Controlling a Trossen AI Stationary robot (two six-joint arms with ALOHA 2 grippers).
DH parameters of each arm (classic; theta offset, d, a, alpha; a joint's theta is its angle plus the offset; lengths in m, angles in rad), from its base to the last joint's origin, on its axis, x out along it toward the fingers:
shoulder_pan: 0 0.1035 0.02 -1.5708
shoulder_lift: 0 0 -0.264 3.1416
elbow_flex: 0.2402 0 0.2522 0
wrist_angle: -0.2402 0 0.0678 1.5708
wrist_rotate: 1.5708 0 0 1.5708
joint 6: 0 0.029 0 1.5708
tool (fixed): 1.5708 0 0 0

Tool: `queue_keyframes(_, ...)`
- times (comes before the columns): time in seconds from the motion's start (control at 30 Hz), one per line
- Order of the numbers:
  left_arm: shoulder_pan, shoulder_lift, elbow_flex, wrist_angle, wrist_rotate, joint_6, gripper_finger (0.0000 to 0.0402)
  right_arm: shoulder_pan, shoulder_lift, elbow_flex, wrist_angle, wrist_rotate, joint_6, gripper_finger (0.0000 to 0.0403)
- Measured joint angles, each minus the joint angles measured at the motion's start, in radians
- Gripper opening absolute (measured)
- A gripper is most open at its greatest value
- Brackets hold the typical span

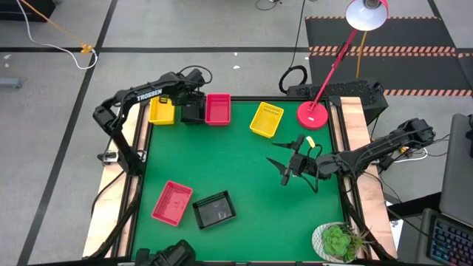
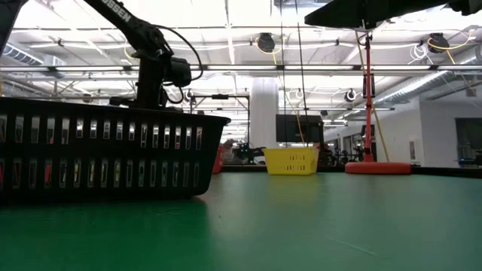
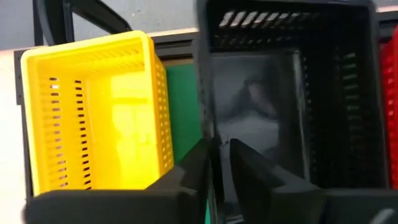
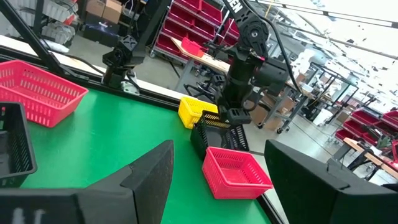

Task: Stack baskets by color
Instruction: Stack the middle black bin on top of the top black bin

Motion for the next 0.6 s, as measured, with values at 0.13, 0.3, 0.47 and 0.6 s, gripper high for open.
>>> queue_keyframes(0.13,0.004,-0.01,0.0,0.022,-0.001,0.014,0.0019,0.0,0.0,0.0,-0.003,0.0,0.0,0.0247)
queue_keyframes(0.3,0.004,-0.009,0.0,0.023,0.0,0.015,0.0021,0.0,0.0,0.0,-0.015,0.0,0.0,0.0247)
queue_keyframes(0.47,0.01,-0.011,0.0,0.023,0.001,0.006,0.0032,0.0,0.0,0.0,-0.015,0.0,0.0,0.0247)
queue_keyframes(0.6,0.014,-0.029,0.0,0.028,0.001,-0.001,0.0012,0.0,0.0,0.0,-0.023,0.0,0.0,0.0247)
